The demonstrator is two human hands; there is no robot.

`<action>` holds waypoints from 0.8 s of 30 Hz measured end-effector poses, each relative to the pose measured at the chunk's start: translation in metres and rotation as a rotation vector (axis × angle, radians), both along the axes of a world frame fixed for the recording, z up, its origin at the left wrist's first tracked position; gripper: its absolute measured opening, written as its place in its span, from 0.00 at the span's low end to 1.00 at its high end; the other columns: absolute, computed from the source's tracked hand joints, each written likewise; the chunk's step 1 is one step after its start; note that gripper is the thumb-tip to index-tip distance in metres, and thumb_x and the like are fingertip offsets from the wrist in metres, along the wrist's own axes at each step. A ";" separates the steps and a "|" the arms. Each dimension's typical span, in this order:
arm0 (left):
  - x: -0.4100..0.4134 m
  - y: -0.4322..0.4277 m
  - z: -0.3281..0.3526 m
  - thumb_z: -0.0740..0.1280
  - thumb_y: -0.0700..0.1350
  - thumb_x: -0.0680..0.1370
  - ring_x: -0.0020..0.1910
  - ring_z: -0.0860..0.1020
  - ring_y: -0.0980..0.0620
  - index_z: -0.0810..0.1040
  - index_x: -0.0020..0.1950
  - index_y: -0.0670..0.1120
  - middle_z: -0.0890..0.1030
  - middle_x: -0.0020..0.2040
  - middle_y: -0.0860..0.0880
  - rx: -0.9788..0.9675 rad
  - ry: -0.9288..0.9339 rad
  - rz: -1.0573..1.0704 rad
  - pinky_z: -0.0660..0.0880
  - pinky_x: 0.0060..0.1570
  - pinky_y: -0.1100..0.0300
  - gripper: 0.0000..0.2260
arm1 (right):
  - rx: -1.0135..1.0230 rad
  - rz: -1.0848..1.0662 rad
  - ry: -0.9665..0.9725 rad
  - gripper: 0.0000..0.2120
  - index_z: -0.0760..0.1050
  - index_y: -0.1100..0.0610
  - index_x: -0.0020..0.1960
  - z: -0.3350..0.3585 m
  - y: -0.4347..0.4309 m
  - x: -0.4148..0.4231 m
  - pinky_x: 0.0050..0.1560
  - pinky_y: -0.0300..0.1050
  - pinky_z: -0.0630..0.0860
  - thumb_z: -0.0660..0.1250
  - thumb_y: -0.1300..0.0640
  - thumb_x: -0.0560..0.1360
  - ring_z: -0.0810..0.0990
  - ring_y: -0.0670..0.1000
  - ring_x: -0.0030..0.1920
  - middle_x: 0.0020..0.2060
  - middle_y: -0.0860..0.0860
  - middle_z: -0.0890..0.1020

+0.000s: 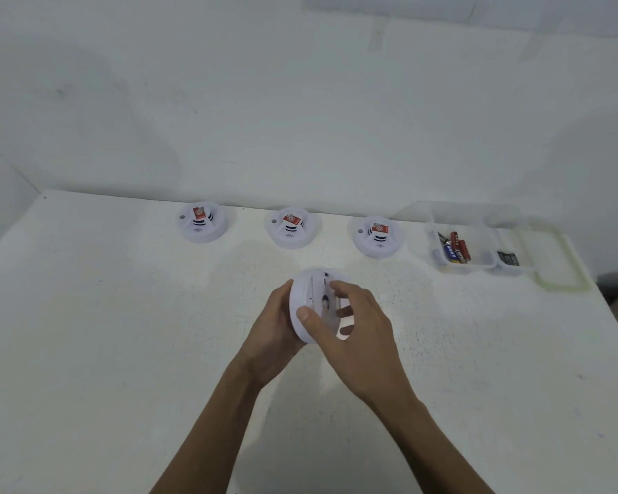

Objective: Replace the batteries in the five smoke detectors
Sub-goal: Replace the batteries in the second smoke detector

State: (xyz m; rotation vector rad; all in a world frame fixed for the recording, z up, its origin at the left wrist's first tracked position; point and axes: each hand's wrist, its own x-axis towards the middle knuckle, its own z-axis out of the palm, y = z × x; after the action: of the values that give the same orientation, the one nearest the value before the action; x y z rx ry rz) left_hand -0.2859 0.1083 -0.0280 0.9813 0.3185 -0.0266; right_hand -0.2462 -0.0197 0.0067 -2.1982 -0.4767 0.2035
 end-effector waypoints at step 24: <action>-0.008 0.017 0.028 0.65 0.41 0.78 0.51 0.82 0.51 0.76 0.62 0.52 0.83 0.53 0.52 0.549 -0.028 0.013 0.80 0.43 0.58 0.14 | 0.634 -0.170 0.777 0.12 0.75 0.57 0.59 -0.025 -0.033 0.028 0.40 0.43 0.81 0.57 0.56 0.81 0.84 0.50 0.49 0.58 0.57 0.80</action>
State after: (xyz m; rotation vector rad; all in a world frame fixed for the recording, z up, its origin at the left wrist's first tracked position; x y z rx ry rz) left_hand -0.2939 0.1256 -0.0002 1.5220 0.3125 0.0911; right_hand -0.2182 -0.0525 -0.0179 -1.3804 0.0869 0.6763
